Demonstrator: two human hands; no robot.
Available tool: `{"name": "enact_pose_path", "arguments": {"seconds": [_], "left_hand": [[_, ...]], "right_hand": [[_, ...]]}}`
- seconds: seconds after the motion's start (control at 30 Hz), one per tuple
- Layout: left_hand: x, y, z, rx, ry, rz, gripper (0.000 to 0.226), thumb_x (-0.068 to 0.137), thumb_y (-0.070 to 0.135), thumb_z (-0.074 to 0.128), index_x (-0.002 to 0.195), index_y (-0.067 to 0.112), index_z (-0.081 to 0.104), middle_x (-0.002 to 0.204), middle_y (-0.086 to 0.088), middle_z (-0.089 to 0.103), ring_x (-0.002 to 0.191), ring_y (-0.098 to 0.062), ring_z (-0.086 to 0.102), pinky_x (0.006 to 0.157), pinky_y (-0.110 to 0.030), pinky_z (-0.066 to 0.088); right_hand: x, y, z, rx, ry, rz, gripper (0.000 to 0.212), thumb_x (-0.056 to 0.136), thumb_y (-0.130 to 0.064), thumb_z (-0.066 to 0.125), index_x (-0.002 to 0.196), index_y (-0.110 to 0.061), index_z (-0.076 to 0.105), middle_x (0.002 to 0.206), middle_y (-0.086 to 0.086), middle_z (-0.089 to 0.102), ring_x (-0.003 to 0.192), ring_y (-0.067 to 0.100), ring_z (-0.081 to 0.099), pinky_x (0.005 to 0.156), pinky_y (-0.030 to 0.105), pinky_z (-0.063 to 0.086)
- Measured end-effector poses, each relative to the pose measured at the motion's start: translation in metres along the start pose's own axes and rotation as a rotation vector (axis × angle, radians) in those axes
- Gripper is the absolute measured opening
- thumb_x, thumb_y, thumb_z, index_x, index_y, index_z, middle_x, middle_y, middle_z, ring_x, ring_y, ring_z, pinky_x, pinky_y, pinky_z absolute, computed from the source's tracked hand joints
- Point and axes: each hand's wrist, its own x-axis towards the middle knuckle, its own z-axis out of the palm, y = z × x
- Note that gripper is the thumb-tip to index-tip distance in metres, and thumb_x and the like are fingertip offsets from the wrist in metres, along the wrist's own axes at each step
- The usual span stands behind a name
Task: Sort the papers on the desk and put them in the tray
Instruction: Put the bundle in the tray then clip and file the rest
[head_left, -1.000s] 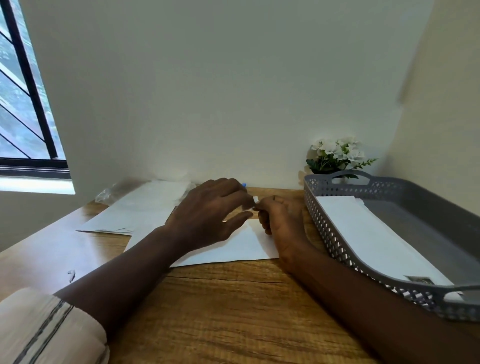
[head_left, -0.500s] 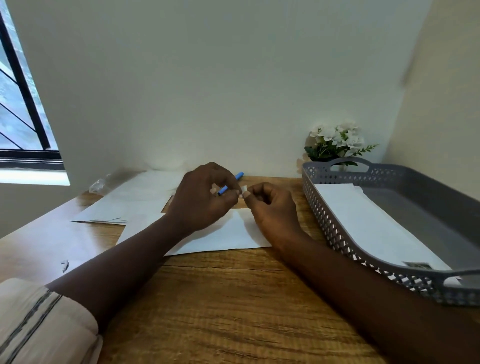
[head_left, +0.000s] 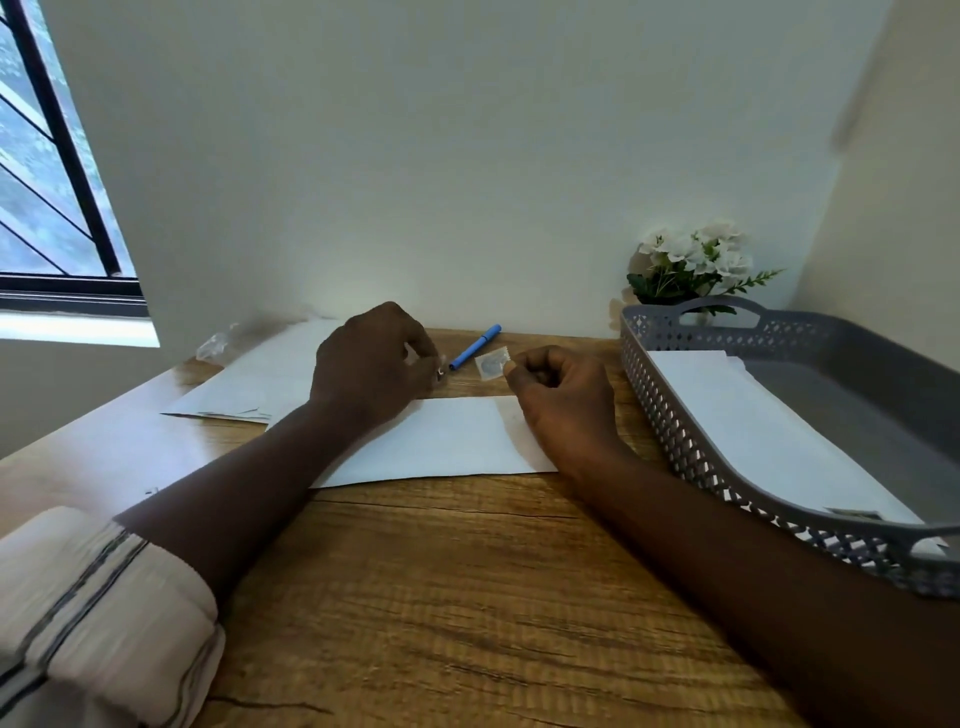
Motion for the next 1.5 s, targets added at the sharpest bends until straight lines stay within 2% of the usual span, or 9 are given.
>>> {"name": "enact_pose_path", "arguments": {"seconds": [0.2,0.5,0.6,0.7,0.83,1.03,1.17,1.37,1.5], "left_hand": [[0.005,-0.005,-0.017,-0.005,-0.242,0.147,0.038,0.084,0.003,0.062,0.091,0.035,0.082,0.130,0.007,0.064,0.119,-0.017,0.053,0.097,-0.045,0.048],[0.004,-0.019,0.003,-0.097,-0.246,0.017,0.028,0.092,0.013,0.065,0.115,0.026,0.074,0.110,0.009,0.066,0.104,-0.014,0.063,0.088,-0.034,0.054],[0.006,-0.019,0.004,-0.108,-0.285,-0.025,0.025,0.098,0.027,0.056,0.114,0.028,0.075,0.108,0.008,0.067,0.102,-0.017,0.062,0.089,-0.041,0.054],[0.003,-0.016,0.005,-0.074,-0.294,0.006,0.031,0.097,0.050,0.050,0.105,0.034,0.075,0.104,0.008,0.068,0.098,-0.016,0.062,0.086,-0.042,0.052],[0.002,-0.005,0.003,0.017,-0.161,0.176,0.026,0.092,0.045,0.056,0.110,0.034,0.073,0.126,0.008,0.062,0.117,-0.018,0.056,0.093,-0.042,0.043],[-0.009,0.020,0.014,0.039,-0.258,0.354,0.028,0.092,0.049,0.064,0.116,0.037,0.070,0.144,0.008,0.054,0.134,-0.017,0.045,0.109,-0.046,0.036],[-0.011,0.022,0.020,0.051,-0.356,0.323,0.029,0.096,0.051,0.059,0.120,0.037,0.069,0.146,0.011,0.051,0.140,-0.017,0.039,0.114,-0.049,0.032],[-0.012,0.021,0.020,0.039,-0.357,0.294,0.028,0.096,0.053,0.057,0.118,0.040,0.068,0.141,0.012,0.053,0.140,-0.017,0.037,0.113,-0.049,0.032],[-0.012,0.019,0.021,0.040,-0.371,0.289,0.027,0.096,0.054,0.056,0.118,0.041,0.066,0.143,0.012,0.053,0.141,-0.018,0.036,0.114,-0.052,0.032]], "right_hand": [[0.000,0.000,0.001,0.034,0.019,0.023,0.006,0.093,-0.022,0.070,0.092,-0.028,0.071,0.077,-0.007,0.076,0.081,0.010,0.073,0.083,0.044,0.061],[0.000,-0.003,-0.004,-0.111,0.016,-0.033,0.012,0.091,-0.018,0.073,0.099,-0.021,0.081,0.094,-0.012,0.076,0.090,0.002,0.067,0.084,0.025,0.058],[0.001,-0.004,-0.005,-0.208,-0.003,-0.050,0.014,0.092,-0.024,0.069,0.093,-0.019,0.082,0.088,-0.011,0.077,0.084,0.004,0.069,0.077,0.025,0.056],[0.004,0.002,-0.010,-0.265,-0.037,-0.048,0.011,0.092,-0.023,0.072,0.097,-0.019,0.081,0.093,-0.011,0.077,0.089,0.002,0.069,0.084,0.026,0.057],[0.008,0.006,-0.015,-0.256,-0.021,0.013,0.003,0.084,-0.019,0.082,0.085,-0.021,0.080,0.084,-0.008,0.076,0.085,0.008,0.070,0.076,0.030,0.058],[0.006,0.006,-0.020,-0.455,-0.074,-0.045,0.004,0.084,-0.023,0.083,0.086,-0.021,0.080,0.082,-0.008,0.075,0.079,0.007,0.068,0.071,0.026,0.056],[0.005,0.001,-0.022,-0.644,-0.131,-0.105,0.008,0.086,-0.028,0.080,0.090,-0.021,0.081,0.085,-0.010,0.075,0.079,0.002,0.066,0.072,0.022,0.055],[0.007,-0.002,-0.030,-0.489,0.009,-0.029,0.007,0.087,-0.017,0.077,0.082,-0.015,0.081,0.080,-0.006,0.075,0.076,0.004,0.067,0.062,0.022,0.048],[0.006,0.002,-0.030,-0.576,-0.052,-0.015,0.008,0.086,-0.022,0.079,0.080,-0.016,0.082,0.077,-0.006,0.074,0.073,0.005,0.065,0.061,0.023,0.045]]}}
